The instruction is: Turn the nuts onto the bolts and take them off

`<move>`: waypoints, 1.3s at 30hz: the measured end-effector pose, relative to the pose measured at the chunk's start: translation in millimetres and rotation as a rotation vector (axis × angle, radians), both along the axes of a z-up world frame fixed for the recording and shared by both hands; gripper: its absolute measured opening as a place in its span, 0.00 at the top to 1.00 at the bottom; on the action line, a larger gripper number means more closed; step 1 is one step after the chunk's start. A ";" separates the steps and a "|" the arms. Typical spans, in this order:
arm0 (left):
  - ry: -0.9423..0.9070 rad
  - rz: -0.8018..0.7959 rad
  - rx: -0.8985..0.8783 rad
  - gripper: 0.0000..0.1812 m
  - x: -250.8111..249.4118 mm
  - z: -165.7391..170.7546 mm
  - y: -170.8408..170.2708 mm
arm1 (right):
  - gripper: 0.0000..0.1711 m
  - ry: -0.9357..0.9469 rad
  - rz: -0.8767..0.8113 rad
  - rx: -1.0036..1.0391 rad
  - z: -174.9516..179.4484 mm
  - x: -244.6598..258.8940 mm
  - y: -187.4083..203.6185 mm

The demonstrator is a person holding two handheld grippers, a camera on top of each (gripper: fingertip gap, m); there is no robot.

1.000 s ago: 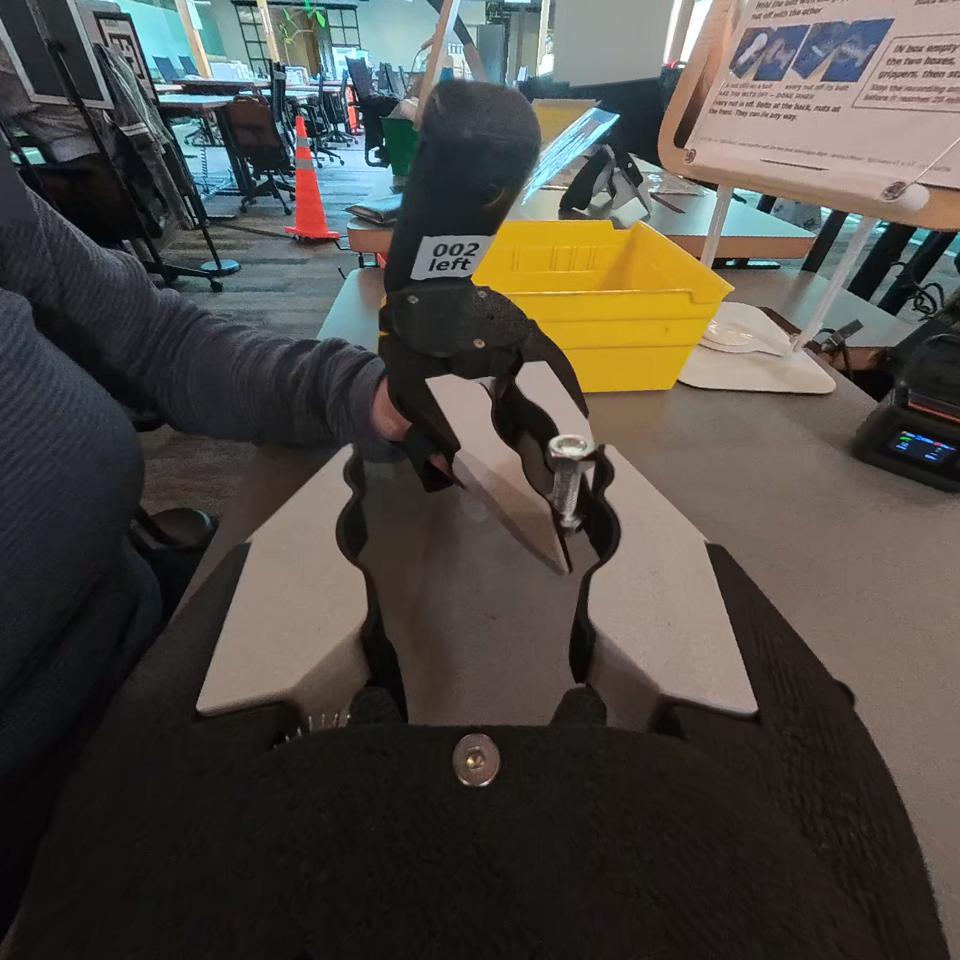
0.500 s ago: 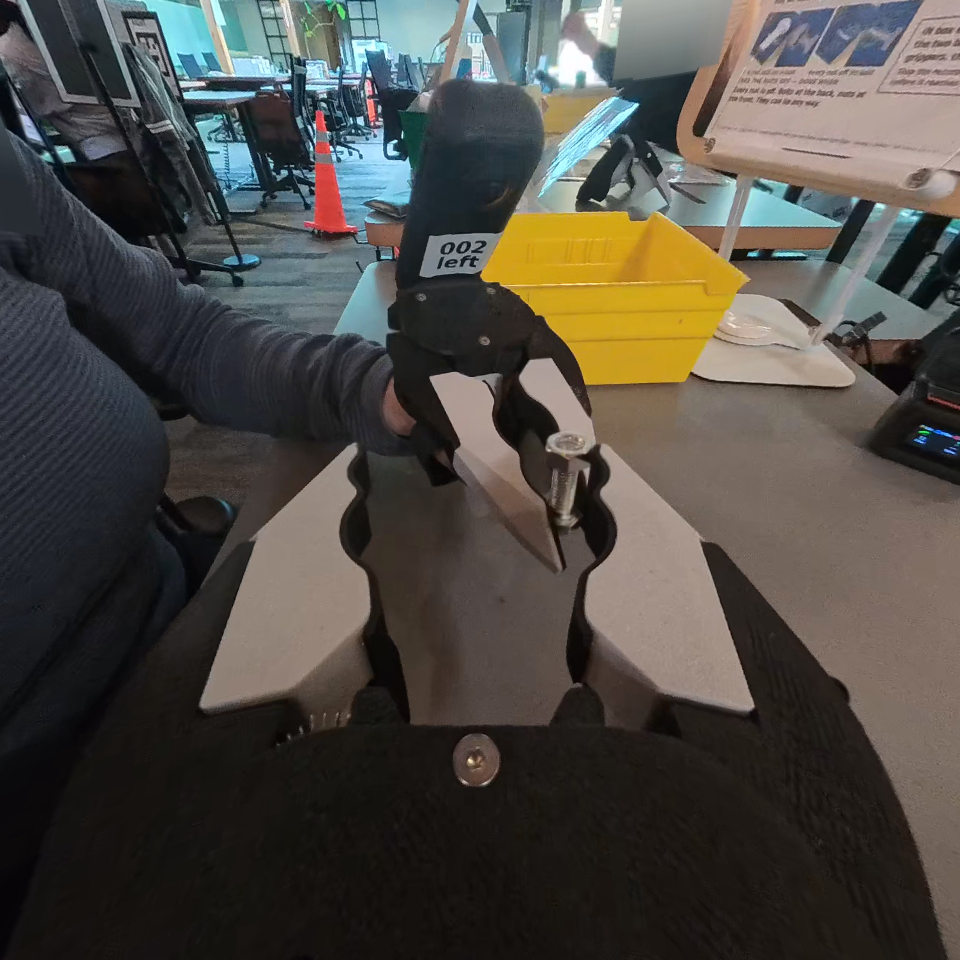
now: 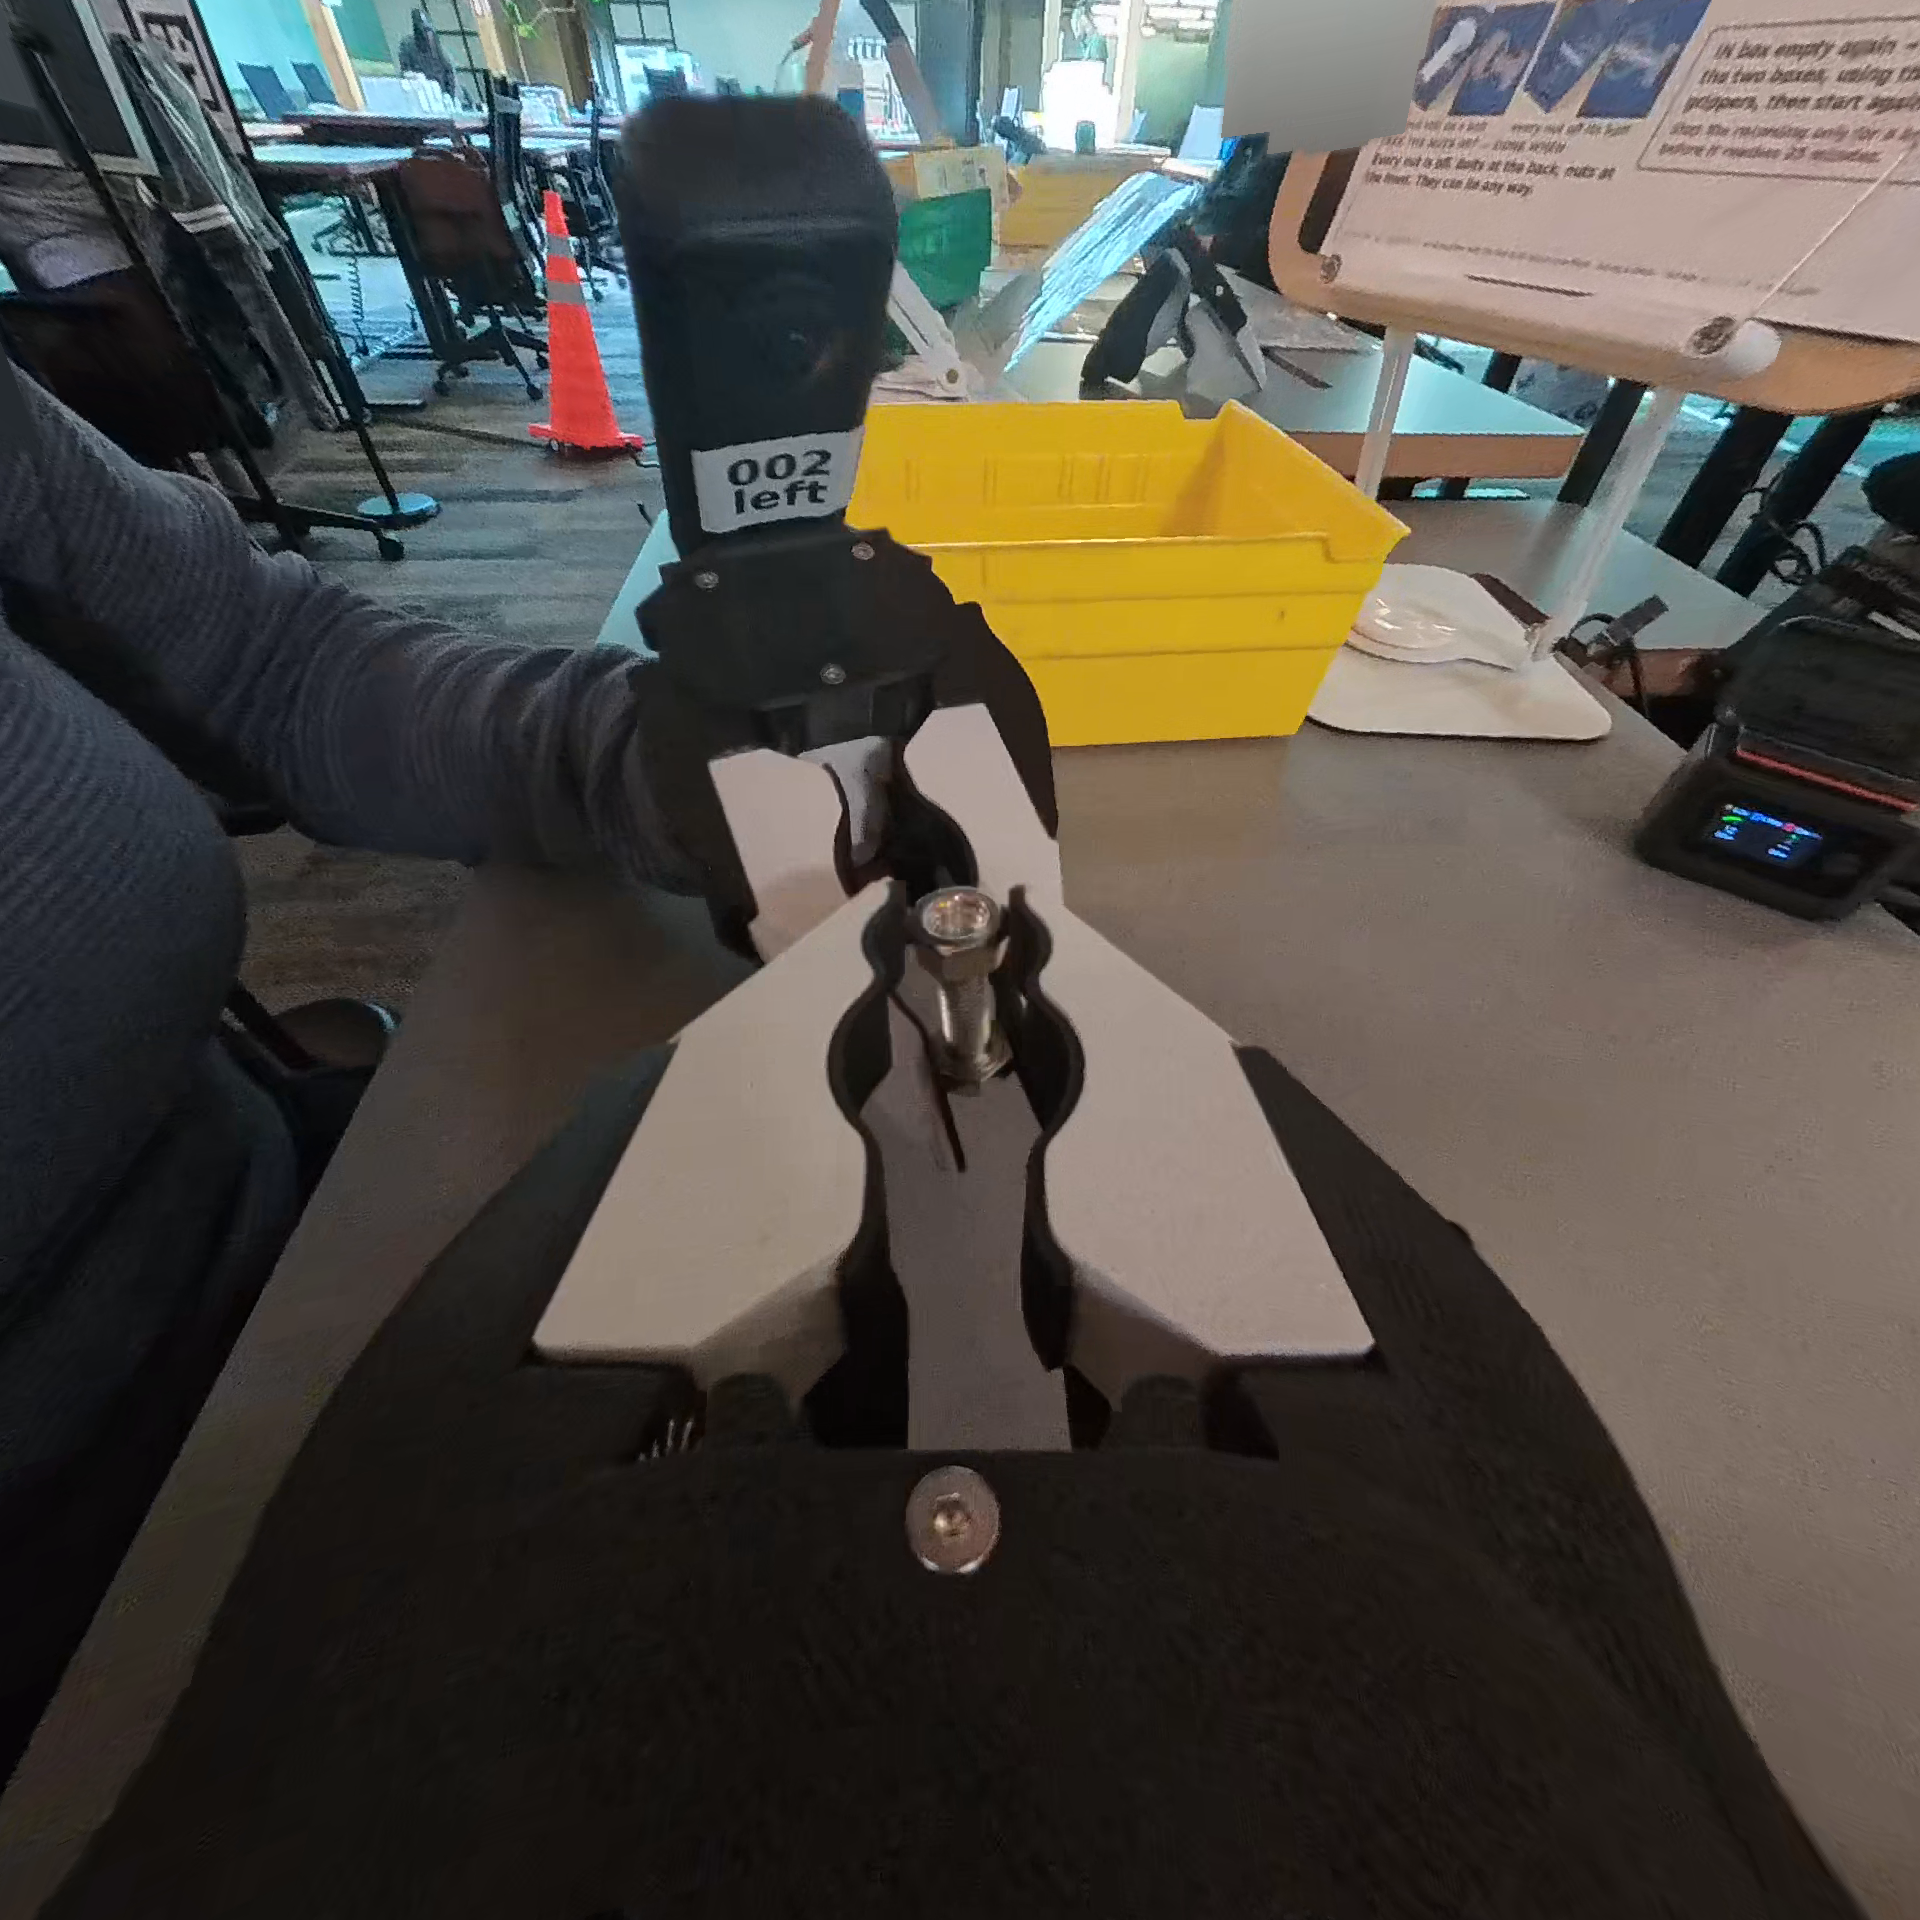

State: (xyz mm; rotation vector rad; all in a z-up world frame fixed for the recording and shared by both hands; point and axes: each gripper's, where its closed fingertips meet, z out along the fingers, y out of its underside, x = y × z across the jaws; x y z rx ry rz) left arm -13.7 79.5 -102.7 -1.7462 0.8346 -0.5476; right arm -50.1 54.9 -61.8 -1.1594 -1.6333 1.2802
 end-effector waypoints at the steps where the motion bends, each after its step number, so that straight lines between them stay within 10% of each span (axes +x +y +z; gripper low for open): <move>1: 0.005 -0.028 0.002 0.91 2.1 0.7 -3.4 | 0.90 0.003 0.024 0.001 0.5 1.6 -3.5; 12: -0.570 -0.802 -0.366 0.91 31.6 48.7 -100.8 | 0.90 0.189 0.585 -0.363 39.2 41.3 -69.1; 21: -0.491 0.007 0.041 0.91 -40.5 57.8 0.5 | 0.51 0.271 0.056 -0.266 39.2 -7.6 -4.1; 33: -0.297 -0.125 -0.012 0.91 6.2 30.4 -11.8 | 0.46 0.262 0.181 -0.318 42.8 -13.7 -34.4; 39: -0.389 0.062 0.070 0.91 -32.5 44.6 6.5 | 0.48 0.298 0.106 -0.326 49.7 -2.3 -8.8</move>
